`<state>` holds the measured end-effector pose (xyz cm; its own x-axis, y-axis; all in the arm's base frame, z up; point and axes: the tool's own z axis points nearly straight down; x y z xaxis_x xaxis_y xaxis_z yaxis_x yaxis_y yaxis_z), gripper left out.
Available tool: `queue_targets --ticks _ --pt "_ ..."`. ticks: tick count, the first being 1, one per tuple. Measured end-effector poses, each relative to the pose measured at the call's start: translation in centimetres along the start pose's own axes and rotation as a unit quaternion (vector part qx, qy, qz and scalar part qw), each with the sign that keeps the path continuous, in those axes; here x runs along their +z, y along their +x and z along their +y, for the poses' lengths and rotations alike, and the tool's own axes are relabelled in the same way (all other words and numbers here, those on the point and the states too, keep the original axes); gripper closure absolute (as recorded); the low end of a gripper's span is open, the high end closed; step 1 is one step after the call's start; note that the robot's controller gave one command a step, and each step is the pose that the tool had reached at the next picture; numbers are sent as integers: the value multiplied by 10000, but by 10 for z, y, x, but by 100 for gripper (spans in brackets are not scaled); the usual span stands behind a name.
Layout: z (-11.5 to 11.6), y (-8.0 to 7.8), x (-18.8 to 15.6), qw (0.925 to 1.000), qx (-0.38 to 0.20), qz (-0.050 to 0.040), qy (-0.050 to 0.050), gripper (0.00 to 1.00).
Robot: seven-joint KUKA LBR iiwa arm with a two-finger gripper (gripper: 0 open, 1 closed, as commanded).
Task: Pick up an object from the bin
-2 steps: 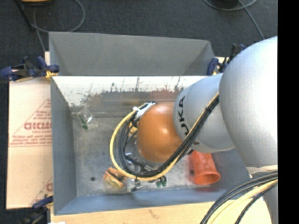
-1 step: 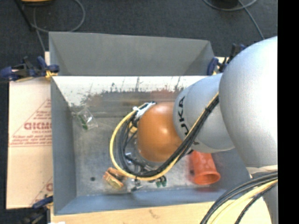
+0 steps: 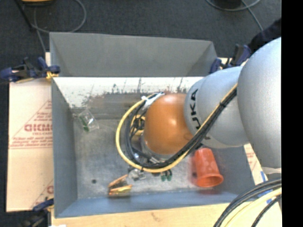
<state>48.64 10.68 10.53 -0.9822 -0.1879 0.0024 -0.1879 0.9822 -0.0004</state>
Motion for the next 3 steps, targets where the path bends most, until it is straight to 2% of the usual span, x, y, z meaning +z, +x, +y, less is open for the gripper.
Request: queue_targets --ticks 1,2,3 --pt "0 -5 -23 9996 287 -40 -5 100" --pt "-4 -2 -70 9999 128 14 1 100" --pt "-30 15 -137 9996 272 -6 -2 100"
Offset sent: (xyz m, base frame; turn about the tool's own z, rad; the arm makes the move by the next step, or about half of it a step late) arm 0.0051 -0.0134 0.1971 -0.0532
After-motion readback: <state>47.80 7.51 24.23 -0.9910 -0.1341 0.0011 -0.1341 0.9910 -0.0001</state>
